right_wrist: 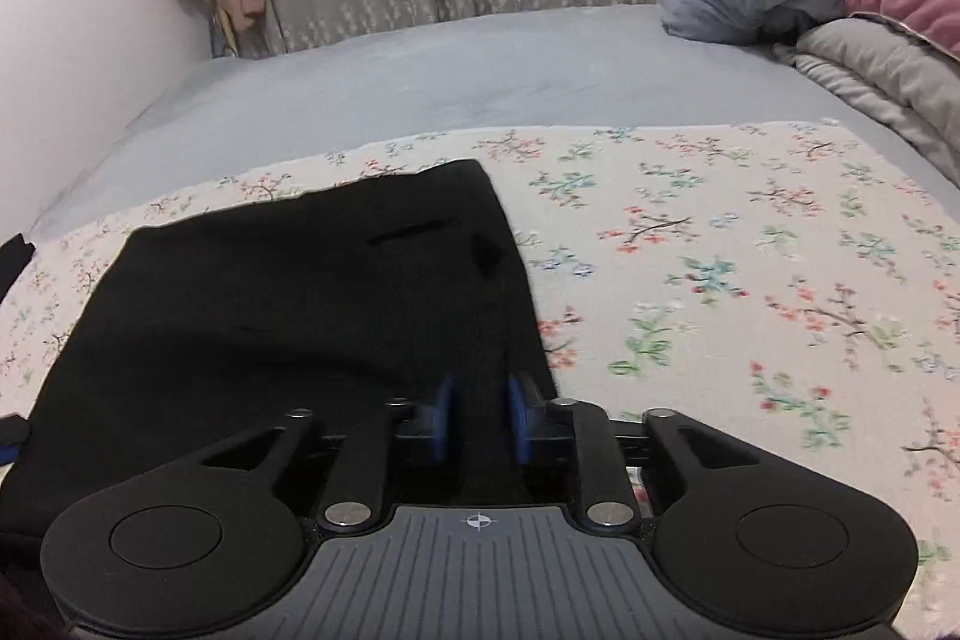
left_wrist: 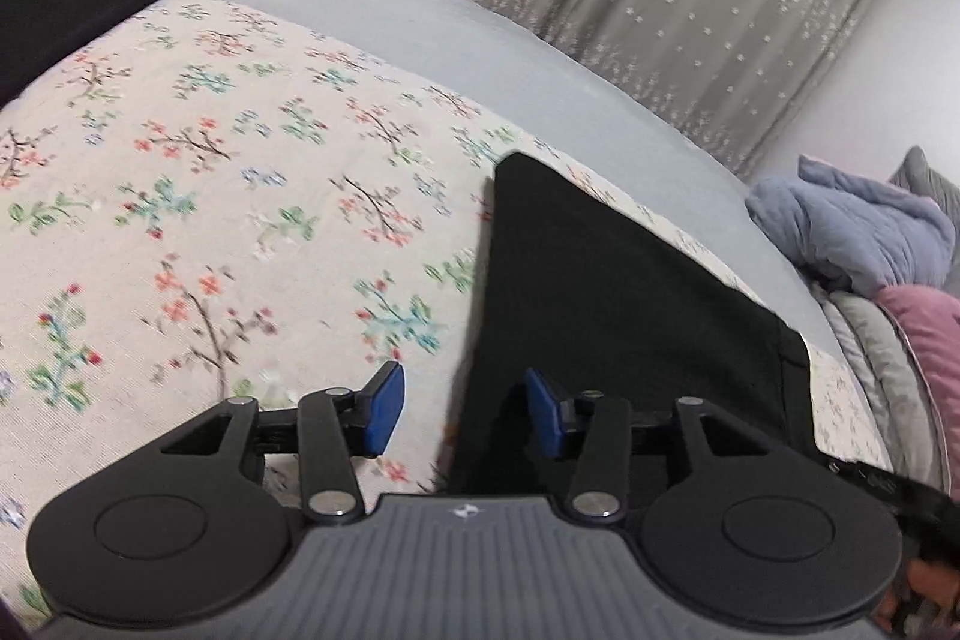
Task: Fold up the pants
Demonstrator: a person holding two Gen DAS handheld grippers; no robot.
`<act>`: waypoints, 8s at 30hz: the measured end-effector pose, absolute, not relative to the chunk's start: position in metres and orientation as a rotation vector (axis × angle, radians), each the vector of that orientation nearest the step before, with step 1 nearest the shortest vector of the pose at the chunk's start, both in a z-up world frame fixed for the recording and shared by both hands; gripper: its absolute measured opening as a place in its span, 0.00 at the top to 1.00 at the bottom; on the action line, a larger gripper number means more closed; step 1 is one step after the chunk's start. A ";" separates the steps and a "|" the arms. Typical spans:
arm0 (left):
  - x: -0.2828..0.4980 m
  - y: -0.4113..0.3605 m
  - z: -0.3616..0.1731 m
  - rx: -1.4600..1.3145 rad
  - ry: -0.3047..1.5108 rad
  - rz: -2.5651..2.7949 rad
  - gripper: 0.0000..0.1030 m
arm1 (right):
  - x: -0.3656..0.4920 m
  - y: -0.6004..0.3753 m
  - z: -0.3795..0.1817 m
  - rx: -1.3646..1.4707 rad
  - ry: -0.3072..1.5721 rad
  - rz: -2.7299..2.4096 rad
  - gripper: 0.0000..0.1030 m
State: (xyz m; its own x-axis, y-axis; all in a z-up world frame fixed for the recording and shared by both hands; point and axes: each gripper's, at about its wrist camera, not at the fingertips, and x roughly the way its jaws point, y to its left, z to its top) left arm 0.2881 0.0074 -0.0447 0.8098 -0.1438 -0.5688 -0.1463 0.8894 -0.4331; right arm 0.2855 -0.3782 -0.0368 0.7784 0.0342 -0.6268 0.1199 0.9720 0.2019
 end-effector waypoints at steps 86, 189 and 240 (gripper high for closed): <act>0.139 0.046 -0.064 -0.553 0.890 -0.165 0.47 | 0.090 -0.353 -0.067 0.730 0.739 0.099 0.40; 0.192 0.063 -0.057 -0.455 0.793 -0.265 0.87 | 0.089 -0.038 -0.047 -0.300 0.490 0.291 0.94; 0.054 0.039 -0.049 -0.654 0.833 0.141 0.11 | 0.172 -0.256 -0.036 0.634 0.728 0.426 0.29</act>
